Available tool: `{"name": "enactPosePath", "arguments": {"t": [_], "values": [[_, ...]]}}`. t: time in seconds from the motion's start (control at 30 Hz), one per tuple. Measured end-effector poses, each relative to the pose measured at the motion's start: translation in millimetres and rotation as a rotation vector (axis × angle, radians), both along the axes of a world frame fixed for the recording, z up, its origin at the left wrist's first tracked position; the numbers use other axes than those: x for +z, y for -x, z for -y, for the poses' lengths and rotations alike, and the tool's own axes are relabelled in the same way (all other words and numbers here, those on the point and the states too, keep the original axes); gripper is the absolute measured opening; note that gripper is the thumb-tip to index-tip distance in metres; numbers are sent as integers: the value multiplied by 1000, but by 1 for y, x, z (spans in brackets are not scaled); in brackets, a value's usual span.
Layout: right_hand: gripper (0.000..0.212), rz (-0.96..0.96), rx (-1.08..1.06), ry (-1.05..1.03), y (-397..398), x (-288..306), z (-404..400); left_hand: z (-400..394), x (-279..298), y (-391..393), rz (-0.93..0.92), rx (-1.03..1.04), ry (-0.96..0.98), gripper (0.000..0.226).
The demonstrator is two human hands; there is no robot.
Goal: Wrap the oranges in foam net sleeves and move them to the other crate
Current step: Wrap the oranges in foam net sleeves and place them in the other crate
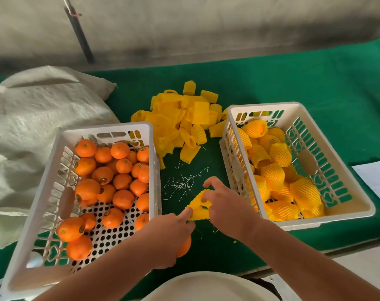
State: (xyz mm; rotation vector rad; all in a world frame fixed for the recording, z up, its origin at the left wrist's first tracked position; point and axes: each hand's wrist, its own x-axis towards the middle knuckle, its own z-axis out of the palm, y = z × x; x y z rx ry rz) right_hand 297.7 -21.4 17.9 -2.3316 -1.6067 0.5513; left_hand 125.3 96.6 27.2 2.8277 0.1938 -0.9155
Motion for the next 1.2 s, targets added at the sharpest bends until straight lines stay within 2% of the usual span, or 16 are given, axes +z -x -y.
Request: {"name": "enactPosePath", "arguments": {"t": [0.07, 0.13, 0.27, 0.33, 0.4, 0.47, 0.53, 0.67, 0.8, 0.87, 1.0, 1.07, 1.2], "values": [[33, 17, -69, 13, -1, -4, 4, 0, -3, 4, 14, 34, 11, 86], [43, 4, -105, 18, -1, -8, 7, -1, -3, 3, 44, 115, 69, 85], [67, -73, -86, 12, 5, -16, 11, -8, 5, -3, 107, 407, 306, 82], [75, -100, -77, -12, 7, -18, 13, -10, 9, -5, 133, 643, 533, 80], [80, -106, -77, -37, 8, -18, 15, -10, 11, -5, 165, 913, 855, 74], [83, -110, -72, -58, 10, -18, 16, -5, 11, -8, 240, 1085, 1001, 65], [82, -136, -70, -85, 13, -16, 17, 4, 8, -13, 325, 1148, 979, 61], [82, -181, -84, -81, 21, -10, 17, 19, 0, -20, 411, 1170, 839, 78], [86, -189, -87, -48, 22, -4, 19, 16, 1, -16, 318, 1175, 955, 89], [86, -191, -84, -35, 24, -3, 22, 12, 1, -13, 304, 1146, 947, 86], [84, -191, -79, -35, 28, -2, 24, 7, 0, -6, 407, 1072, 871, 79], [81, -187, -96, -39, 28, -1, 24, 8, 1, -2, 496, 1019, 788, 76], [73, -150, -116, -87, 38, 5, 23, 16, 1, 3, 677, 914, 443, 77]]}}
